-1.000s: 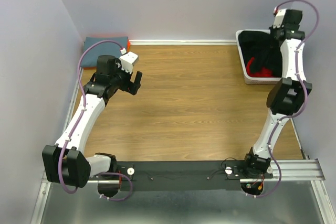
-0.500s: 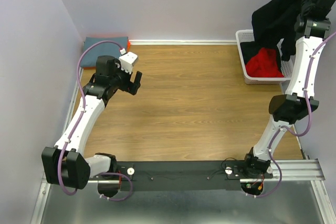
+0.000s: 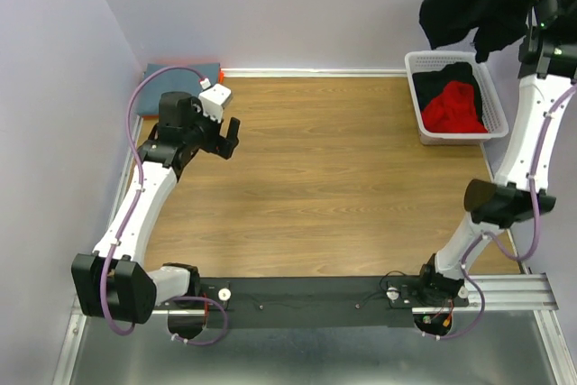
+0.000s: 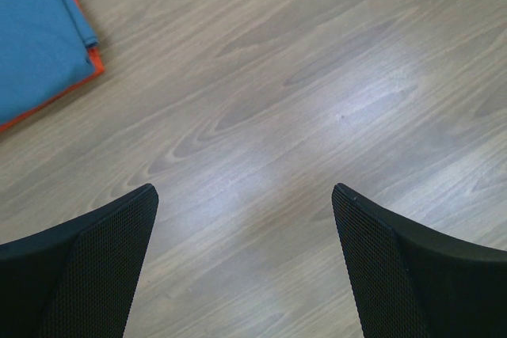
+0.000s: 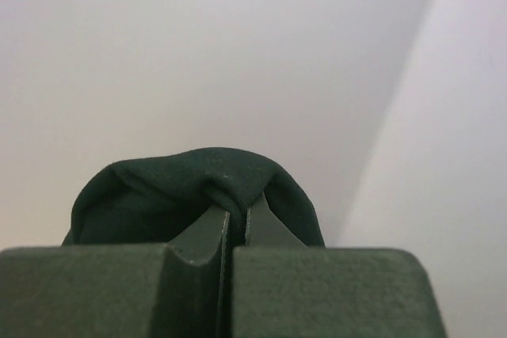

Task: Fold and stack the t-shirts
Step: Move the tshirt to the center of the board

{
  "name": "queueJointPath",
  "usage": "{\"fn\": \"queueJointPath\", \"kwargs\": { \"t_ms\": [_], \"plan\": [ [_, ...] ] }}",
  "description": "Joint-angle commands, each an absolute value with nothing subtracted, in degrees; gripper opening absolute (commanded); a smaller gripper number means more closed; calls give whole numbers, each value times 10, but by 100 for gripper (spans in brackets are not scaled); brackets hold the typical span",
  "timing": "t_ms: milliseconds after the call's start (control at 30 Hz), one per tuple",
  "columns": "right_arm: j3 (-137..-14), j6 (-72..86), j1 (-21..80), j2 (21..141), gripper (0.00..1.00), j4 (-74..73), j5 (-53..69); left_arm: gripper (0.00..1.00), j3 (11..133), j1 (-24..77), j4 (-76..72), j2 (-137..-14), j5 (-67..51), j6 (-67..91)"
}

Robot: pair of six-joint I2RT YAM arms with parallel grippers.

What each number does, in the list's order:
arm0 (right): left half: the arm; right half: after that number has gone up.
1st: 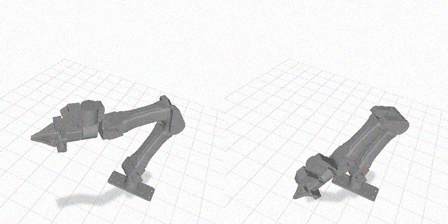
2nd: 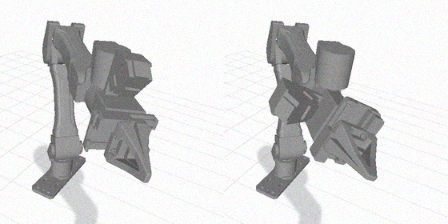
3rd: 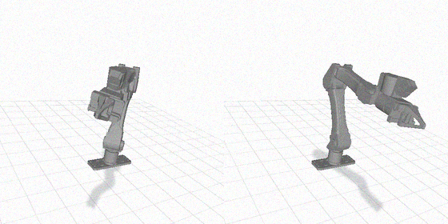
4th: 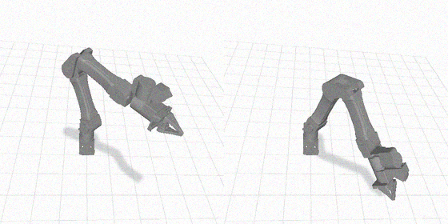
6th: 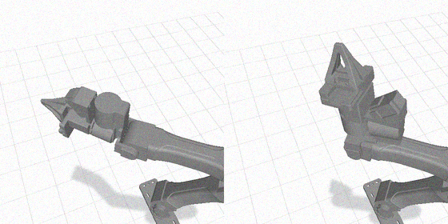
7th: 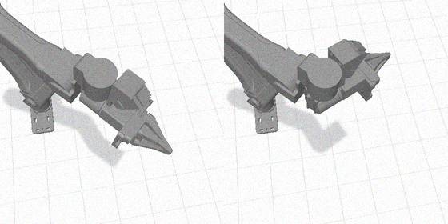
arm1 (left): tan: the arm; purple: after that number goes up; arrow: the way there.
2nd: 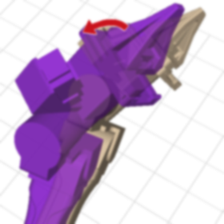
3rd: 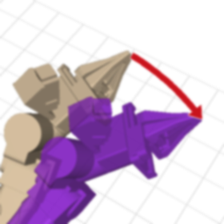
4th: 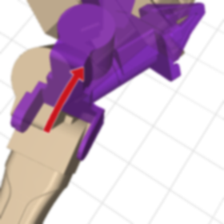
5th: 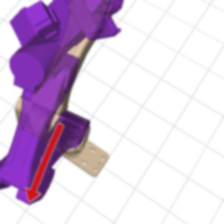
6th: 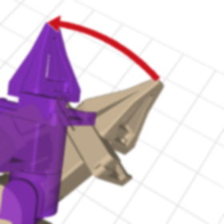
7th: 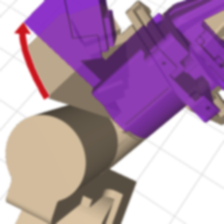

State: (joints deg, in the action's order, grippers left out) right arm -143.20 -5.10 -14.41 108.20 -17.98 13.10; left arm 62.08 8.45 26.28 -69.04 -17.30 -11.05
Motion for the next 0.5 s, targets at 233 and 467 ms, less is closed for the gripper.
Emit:
{"fn": "queueJointPath", "kwargs": {
  "t_ms": [233, 467],
  "plan": [
    [-1125, 22, -3, 858, 1, -119, 382, 98, 706, 14, 291, -699, -263, -118],
    [-896, -38, 156, 822, 100, -212, 410, 98, 724, 4, 310, -704, -262, -137]
  ]
}}
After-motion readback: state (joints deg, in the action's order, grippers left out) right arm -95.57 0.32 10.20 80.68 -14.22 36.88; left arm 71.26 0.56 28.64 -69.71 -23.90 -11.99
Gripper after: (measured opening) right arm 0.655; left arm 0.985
